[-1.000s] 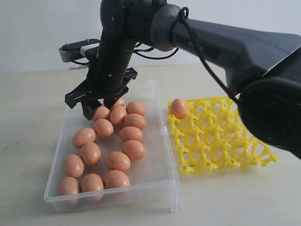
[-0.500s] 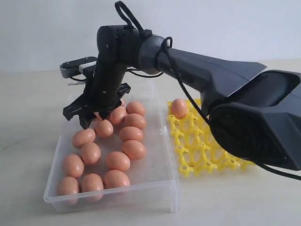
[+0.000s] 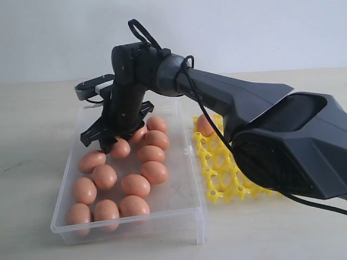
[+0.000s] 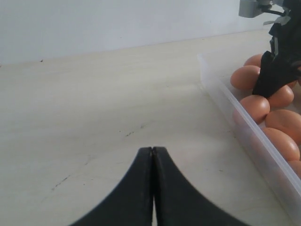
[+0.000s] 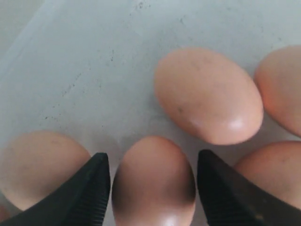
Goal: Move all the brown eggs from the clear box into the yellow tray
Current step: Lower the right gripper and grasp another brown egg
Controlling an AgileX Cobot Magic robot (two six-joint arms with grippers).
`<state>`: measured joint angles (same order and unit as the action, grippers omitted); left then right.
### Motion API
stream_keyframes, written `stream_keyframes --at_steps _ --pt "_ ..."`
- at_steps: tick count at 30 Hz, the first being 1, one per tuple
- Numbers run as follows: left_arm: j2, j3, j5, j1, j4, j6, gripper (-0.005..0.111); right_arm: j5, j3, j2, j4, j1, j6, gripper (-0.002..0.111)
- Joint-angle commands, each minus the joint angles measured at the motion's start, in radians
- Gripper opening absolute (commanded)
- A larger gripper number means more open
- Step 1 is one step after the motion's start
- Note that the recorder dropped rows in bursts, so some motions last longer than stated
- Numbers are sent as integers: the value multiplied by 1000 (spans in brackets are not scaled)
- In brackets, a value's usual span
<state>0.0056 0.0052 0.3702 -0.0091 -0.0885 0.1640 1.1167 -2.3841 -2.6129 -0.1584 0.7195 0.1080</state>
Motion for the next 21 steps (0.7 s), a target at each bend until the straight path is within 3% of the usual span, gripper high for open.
stream_keyframes --at_steps 1,5,7,12,21 --pt "-6 -5 -10 -1 -4 -7 0 19 -7 -6 -9 2 -3 54" --pt "-6 -5 -10 -1 -4 -7 0 19 -7 -6 -10 2 -3 54" --pt "-6 -5 -10 -1 -4 -7 0 23 -7 -6 -10 2 -3 48" --pt "-6 -5 -10 -1 -4 -9 0 79 -7 -4 -8 2 32 0" --pt "-6 -5 -10 -1 -4 -7 0 -66 -5 140 -44 -6 66 0"
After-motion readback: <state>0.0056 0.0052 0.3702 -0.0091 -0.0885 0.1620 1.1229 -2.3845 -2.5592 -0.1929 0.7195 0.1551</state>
